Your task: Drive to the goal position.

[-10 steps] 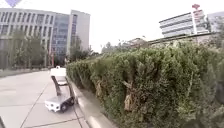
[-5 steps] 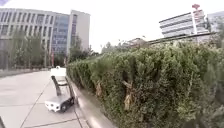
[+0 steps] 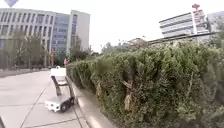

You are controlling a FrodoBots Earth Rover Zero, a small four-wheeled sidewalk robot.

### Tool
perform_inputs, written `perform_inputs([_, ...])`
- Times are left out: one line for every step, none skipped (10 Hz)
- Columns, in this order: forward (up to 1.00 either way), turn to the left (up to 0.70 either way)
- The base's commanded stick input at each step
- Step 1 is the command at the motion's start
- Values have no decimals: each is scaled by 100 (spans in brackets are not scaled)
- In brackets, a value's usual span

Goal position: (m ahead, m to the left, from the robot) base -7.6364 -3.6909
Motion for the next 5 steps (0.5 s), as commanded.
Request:
perform_inputs([5,0])
perform_inputs([5,0])
perform_inputs([5,0])
perform_inputs([5,0])
perform_inputs([5,0])
